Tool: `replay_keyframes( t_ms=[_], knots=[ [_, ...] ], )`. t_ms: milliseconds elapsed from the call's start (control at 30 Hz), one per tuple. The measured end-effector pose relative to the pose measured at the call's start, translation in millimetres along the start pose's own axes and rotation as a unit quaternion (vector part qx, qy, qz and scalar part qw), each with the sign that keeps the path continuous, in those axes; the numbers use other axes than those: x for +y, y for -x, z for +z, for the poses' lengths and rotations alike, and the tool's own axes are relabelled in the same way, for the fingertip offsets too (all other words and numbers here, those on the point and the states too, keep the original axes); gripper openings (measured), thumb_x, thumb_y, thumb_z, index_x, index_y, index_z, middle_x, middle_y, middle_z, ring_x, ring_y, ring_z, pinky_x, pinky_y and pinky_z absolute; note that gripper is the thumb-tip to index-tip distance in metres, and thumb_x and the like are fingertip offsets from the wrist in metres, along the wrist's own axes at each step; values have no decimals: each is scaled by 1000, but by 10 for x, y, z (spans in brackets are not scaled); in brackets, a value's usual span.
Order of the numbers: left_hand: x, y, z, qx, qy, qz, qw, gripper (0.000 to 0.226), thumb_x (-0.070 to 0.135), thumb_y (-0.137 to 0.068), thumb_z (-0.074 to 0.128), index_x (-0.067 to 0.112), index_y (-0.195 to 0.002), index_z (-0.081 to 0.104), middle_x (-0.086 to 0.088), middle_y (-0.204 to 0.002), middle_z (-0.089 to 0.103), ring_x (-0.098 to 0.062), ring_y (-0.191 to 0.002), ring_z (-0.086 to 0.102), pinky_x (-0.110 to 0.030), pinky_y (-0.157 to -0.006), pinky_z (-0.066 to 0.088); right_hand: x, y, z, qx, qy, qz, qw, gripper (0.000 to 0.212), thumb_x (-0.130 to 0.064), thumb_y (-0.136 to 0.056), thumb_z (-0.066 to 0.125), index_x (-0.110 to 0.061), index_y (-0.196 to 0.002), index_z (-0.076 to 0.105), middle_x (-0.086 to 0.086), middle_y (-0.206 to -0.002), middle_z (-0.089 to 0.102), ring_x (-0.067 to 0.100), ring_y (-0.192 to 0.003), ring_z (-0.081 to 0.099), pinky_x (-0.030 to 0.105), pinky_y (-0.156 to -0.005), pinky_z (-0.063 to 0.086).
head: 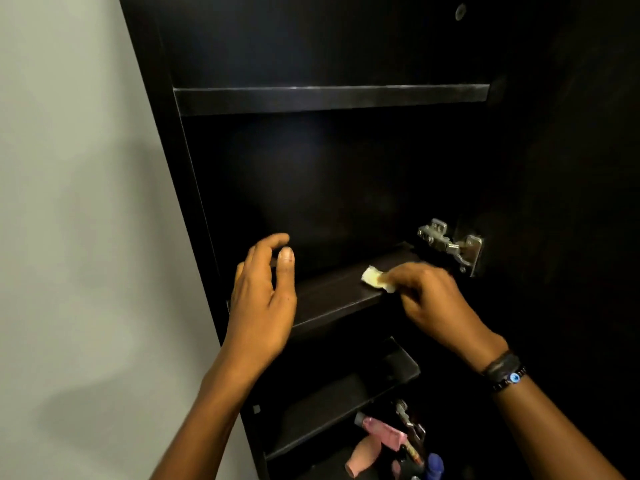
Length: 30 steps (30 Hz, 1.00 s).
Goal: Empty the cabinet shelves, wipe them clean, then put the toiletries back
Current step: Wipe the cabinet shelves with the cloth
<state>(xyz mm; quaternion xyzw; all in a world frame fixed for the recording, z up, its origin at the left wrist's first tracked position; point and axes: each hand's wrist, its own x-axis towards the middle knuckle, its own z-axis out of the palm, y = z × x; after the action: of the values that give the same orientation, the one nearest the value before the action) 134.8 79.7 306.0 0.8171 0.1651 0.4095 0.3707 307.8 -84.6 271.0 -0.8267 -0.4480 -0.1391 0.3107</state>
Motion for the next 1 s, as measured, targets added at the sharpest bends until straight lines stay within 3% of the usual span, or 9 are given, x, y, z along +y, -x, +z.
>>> replay_keyframes(
  t_ms=[100,233,433,533,600,700,800,867,1000],
  knots=[
    [201,-43,-97,20,-28,80,996,30,36,-98,38,31,-125,52,24,-115,53,2,-112,48,-23,-91,45,-284,-133,-254,22,-150,14,988,43,9,-81,55,-22,-104,74,-14,-99,71,-5,-95,65,17,-87,53],
    [662,-183,-353,60,-90,218,970,28,31,-96,44,27,-119,58,20,-112,58,-2,-107,50,-17,-88,42,-782,-383,-874,186,-292,-64,936,33,11,-86,57,-11,-104,73,-5,-101,73,5,-99,68,21,-89,52],
    [1365,-486,-731,119,-182,372,903,26,27,-94,46,21,-114,62,10,-115,60,-12,-111,50,-31,-94,41,-1135,-688,-1657,320,-211,-160,910,29,3,-89,58,-13,-111,70,-8,-104,70,2,-100,66,17,-86,52],
    [1512,-740,-875,89,-279,367,883,33,32,-93,39,23,-119,58,7,-118,58,-12,-113,48,-30,-95,40,-1105,-918,-1736,280,-125,-116,945,32,-2,-87,55,-21,-106,72,-12,-97,71,2,-90,67,24,-82,56],
    [1532,-905,-968,44,-334,365,868,39,31,-91,34,20,-122,55,3,-119,58,-16,-113,49,-32,-97,42,-1082,-1011,-1754,201,-14,-66,977,30,-14,-88,49,-24,-100,74,-9,-90,72,5,-79,66,33,-78,56],
    [1476,-1076,-1081,-38,-358,346,866,44,19,-91,34,17,-134,44,0,-129,52,-18,-118,46,-30,-102,39,-1124,-1026,-1742,103,110,-24,988,38,-30,-91,36,-21,-102,71,-2,-92,72,11,-75,63,37,-75,54],
    [1418,-1150,-1158,-70,-329,303,891,48,9,-93,39,18,-141,36,0,-134,47,-14,-120,42,-24,-101,33,-1321,-1006,-1646,64,106,-72,990,43,-32,-91,32,-30,-122,62,-3,-110,70,14,-94,65,37,-87,52],
    [1418,-1178,-1165,-60,-293,301,905,46,16,-94,36,18,-140,37,0,-130,51,-15,-118,46,-26,-101,37,-1500,-998,-1532,32,92,-132,986,50,-35,-87,29,-33,-129,55,-8,-128,63,11,-114,59,33,-97,47],
    [1453,-1213,-1148,-50,-251,307,917,44,23,-97,34,18,-140,37,0,-125,52,-15,-115,49,-35,-99,43,-1803,-921,-1372,-2,40,-256,966,45,-27,-94,35,-28,-137,50,-11,-142,50,1,-130,40,14,-105,35]
  ],
)
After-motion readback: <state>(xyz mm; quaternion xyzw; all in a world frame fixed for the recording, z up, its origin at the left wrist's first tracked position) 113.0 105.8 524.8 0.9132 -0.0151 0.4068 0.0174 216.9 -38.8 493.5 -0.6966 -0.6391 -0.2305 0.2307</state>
